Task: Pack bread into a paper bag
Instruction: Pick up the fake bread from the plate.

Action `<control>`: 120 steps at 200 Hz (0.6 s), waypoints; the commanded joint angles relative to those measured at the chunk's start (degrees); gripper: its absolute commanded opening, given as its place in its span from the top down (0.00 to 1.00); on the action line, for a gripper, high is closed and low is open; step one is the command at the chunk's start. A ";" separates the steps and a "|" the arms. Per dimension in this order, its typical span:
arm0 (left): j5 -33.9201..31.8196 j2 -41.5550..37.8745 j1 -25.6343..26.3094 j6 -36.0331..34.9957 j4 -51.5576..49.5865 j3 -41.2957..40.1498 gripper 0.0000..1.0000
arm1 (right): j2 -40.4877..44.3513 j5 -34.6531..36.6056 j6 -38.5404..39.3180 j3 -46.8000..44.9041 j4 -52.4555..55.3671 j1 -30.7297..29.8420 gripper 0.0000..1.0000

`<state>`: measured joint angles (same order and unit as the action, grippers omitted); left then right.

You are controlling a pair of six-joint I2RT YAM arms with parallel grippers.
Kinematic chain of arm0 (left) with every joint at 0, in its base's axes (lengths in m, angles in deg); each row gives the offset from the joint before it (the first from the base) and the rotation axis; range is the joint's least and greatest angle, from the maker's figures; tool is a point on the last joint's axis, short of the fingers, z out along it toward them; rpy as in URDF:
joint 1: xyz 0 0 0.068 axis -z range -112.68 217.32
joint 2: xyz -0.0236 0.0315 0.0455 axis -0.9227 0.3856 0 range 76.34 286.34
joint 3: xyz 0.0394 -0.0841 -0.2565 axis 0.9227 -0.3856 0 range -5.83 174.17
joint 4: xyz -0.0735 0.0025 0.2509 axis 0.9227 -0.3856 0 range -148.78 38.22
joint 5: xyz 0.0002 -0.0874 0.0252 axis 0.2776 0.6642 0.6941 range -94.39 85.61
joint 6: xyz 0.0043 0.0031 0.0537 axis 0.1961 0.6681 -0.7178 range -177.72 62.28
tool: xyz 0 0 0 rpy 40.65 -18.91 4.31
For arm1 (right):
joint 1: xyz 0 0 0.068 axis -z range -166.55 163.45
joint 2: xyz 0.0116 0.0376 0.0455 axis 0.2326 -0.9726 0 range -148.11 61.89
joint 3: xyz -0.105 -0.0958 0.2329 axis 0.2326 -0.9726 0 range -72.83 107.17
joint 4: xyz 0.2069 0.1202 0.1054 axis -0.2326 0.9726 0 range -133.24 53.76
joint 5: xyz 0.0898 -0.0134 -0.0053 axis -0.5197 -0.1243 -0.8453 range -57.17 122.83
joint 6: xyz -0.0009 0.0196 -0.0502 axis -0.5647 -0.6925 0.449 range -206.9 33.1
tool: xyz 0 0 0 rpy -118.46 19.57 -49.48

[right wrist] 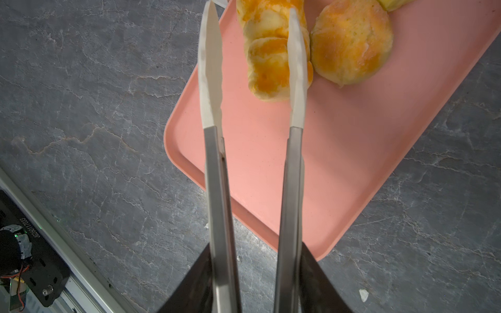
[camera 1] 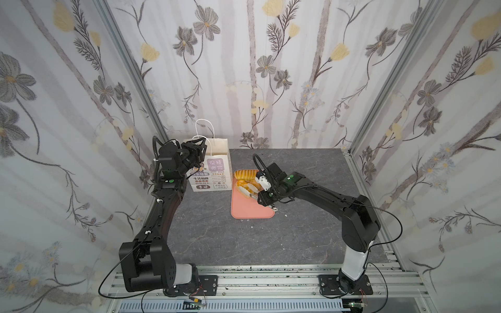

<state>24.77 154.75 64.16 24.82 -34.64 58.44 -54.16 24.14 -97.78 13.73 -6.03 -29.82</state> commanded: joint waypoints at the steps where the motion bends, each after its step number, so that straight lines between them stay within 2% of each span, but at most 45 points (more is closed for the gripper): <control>1: 0.61 -0.28 -0.09 -0.21 1.57 0.52 0.61 | -0.67 0.80 0.36 0.54 -2.90 -0.11 0.55; 120: 0.45 -0.49 -0.12 -0.19 1.44 0.58 0.61 | 1.15 3.37 1.73 1.49 -2.14 0.19 0.55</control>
<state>24.77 154.59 64.12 24.82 -34.68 58.46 -52.83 26.94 -97.08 14.19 -6.45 -29.71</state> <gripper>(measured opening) 0.386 0.447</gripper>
